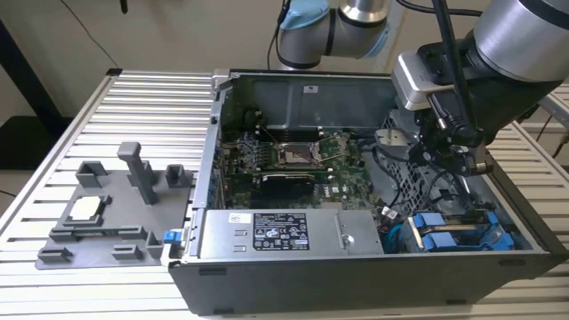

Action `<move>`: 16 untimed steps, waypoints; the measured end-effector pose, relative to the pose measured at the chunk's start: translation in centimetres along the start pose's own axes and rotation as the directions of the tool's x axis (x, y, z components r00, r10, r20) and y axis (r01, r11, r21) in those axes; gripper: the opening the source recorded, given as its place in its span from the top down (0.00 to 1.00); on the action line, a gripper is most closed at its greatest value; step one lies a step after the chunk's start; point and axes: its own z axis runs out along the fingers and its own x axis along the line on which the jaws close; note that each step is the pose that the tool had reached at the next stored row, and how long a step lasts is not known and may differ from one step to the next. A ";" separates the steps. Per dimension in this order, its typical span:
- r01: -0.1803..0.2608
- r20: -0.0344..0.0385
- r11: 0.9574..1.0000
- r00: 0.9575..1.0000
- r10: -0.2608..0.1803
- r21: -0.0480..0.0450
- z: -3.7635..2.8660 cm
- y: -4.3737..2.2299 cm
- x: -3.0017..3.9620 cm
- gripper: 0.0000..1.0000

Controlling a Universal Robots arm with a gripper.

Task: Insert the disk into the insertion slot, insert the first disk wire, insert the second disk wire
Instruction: 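Insert the first disk wire, then insert the second disk wire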

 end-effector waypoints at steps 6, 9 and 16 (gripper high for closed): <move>0.000 0.000 1.000 1.000 0.000 -0.003 -0.69 -0.12 -0.11 0.82; 0.002 0.001 1.000 1.000 -0.002 -0.004 -0.54 -0.16 -0.05 0.76; 0.002 0.001 1.000 1.000 -0.002 -0.003 0.06 -0.11 0.16 0.69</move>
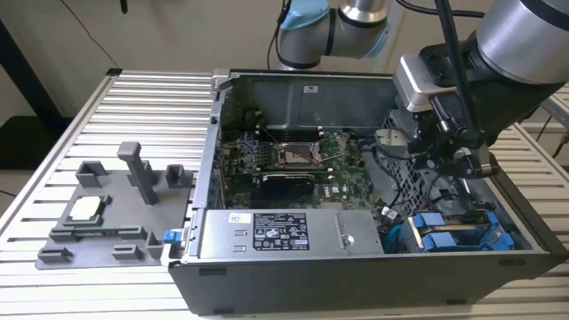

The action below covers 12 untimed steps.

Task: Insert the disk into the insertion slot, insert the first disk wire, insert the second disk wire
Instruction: 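Insert the second disk wire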

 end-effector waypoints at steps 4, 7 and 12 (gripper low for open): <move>0.000 0.003 1.000 1.000 0.000 0.000 0.00 -0.01 0.03 0.79; 0.000 0.003 1.000 1.000 0.000 0.000 -0.01 -0.01 0.05 0.79; 0.000 -0.003 1.000 1.000 0.000 -0.001 0.27 -0.07 0.15 0.84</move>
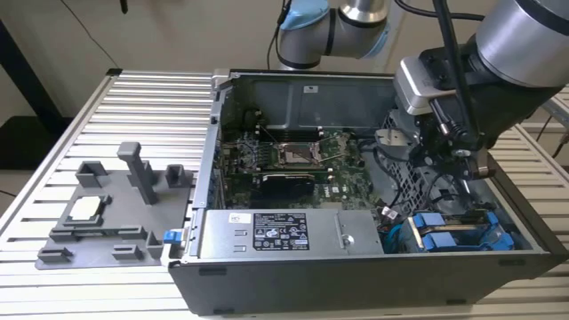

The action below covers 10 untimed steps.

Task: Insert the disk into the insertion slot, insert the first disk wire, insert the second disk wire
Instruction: 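Insert the second disk wire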

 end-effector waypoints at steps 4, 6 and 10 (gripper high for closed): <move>0.001 -0.013 1.000 1.000 -0.001 -0.002 0.44 -0.58 0.19 0.84; 0.001 -0.024 1.000 1.000 -0.001 -0.007 0.52 -1.26 0.29 0.84; 0.000 -0.085 1.000 0.996 -0.002 -0.027 0.59 -2.22 0.43 0.84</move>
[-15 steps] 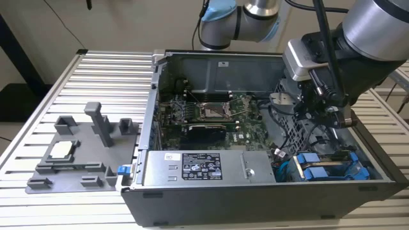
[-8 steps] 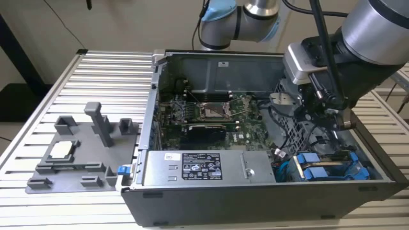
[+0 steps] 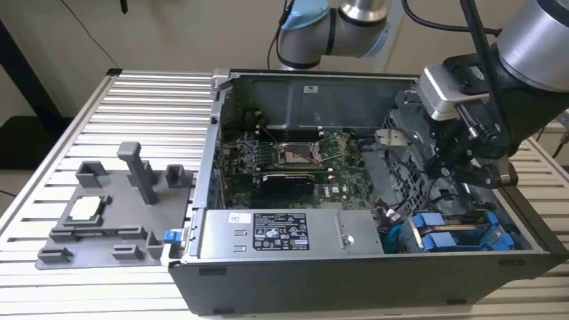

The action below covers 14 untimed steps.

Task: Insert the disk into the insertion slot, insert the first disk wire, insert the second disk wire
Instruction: 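Insert the second disk wire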

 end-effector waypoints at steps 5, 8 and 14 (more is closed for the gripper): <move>-0.001 -0.088 1.000 0.996 -0.002 -0.030 0.05 -1.10 0.14 0.84; -0.005 -0.134 0.999 0.991 -0.002 -0.054 0.07 -1.53 0.19 0.84; -0.008 -0.151 0.998 0.989 -0.002 -0.066 0.68 -2.62 0.50 0.84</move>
